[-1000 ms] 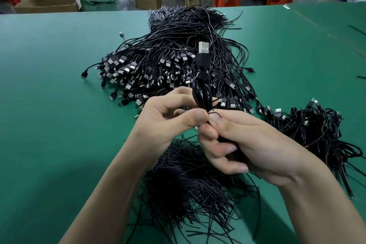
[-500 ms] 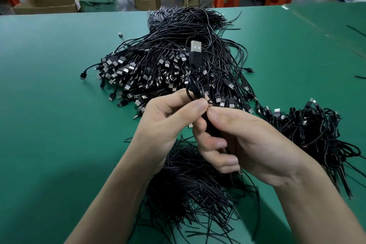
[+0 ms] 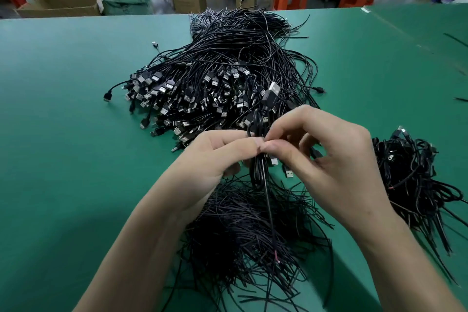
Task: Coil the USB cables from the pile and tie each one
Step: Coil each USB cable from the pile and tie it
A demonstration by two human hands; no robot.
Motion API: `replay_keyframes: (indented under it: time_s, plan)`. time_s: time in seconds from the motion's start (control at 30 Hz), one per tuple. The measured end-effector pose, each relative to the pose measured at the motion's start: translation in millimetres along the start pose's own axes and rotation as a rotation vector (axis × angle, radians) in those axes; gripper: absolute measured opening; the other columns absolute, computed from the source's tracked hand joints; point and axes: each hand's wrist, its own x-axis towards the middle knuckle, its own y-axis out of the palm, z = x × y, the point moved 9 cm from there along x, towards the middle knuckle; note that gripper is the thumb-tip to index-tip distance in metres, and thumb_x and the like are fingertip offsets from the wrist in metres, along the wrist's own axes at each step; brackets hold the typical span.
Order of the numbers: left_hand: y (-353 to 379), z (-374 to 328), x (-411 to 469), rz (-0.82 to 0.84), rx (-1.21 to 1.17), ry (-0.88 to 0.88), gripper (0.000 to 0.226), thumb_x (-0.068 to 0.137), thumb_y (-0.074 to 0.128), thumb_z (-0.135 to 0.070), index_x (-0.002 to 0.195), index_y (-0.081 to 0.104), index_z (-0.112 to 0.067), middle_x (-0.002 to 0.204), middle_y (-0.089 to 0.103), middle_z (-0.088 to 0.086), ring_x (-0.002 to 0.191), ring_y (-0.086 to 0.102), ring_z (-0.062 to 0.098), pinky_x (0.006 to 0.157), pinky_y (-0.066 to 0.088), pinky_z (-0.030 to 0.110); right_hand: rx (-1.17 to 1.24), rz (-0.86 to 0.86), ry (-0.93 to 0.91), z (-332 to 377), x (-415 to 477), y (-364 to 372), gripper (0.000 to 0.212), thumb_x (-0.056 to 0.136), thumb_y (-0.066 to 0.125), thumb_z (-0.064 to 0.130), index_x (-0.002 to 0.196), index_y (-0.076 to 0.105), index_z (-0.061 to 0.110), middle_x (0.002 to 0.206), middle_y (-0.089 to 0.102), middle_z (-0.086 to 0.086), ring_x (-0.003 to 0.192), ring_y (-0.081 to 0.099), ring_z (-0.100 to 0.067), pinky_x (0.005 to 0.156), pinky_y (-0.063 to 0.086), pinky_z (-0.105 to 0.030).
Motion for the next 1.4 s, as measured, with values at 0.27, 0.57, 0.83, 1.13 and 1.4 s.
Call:
replay_keyframes:
  time_s: [0.27, 0.57, 0.83, 1.13, 1.4]
  plan:
    - [2, -15, -3, 0.006, -0.025, 0.083, 0.017, 0.094, 0.070, -0.030, 0.080, 0.078, -0.031, 0.068, 0.064, -0.020, 0.063, 0.052, -0.005, 0.062, 0.042, 0.015, 0.354, -0.125, 0.268, -17, -4, 6, 0.015, 0.097, 0.068, 0.018, 0.084, 0.060, 0.021, 0.066, 0.056, -0.001, 0.058, 0.053, -0.012, 0.052, 0.041, -0.025]
    - [4, -60, -28, -0.433, 0.593, 0.619, 0.019, 0.097, 0.072, -0.012, 0.112, 0.077, -0.024, 0.070, 0.068, -0.004, 0.056, 0.064, 0.018, 0.047, 0.051, 0.036, 1.079, -0.288, 0.785, -53, -26, 38, 0.014, 0.096, 0.060, 0.006, 0.086, 0.061, 0.015, 0.052, 0.045, 0.005, 0.039, 0.032, -0.003, 0.043, 0.033, -0.016]
    - [-3, -46, -12, -0.313, 0.282, 0.392, 0.007, 0.096, 0.072, -0.016, 0.095, 0.078, -0.018, 0.078, 0.074, -0.016, 0.066, 0.065, -0.002, 0.055, 0.048, 0.019, 0.899, -0.367, 0.722, -42, -25, 27, 0.019, 0.094, 0.068, 0.014, 0.077, 0.060, 0.018, 0.054, 0.050, 0.006, 0.046, 0.043, -0.004, 0.044, 0.037, -0.014]
    - [-4, -53, -17, -0.379, 0.597, 0.509, 0.045, 0.088, 0.081, -0.011, 0.129, 0.068, -0.025, 0.100, 0.071, -0.017, 0.094, 0.065, 0.005, 0.085, 0.052, 0.023, 1.138, -0.339, 0.922, -53, -33, 49, 0.022, 0.088, 0.065, 0.011, 0.068, 0.059, 0.016, 0.052, 0.042, 0.003, 0.036, 0.028, -0.003, 0.038, 0.028, -0.015]
    - [11, -49, -18, -0.285, 0.765, 0.609, 0.037, 0.097, 0.066, -0.002, 0.128, 0.072, -0.021, 0.094, 0.072, 0.002, 0.084, 0.067, 0.023, 0.075, 0.054, 0.043, 1.214, -0.387, 1.002, -60, -39, 52, 0.015, 0.088, 0.058, 0.006, 0.075, 0.057, 0.011, 0.047, 0.040, 0.004, 0.034, 0.027, -0.001, 0.036, 0.021, -0.014]
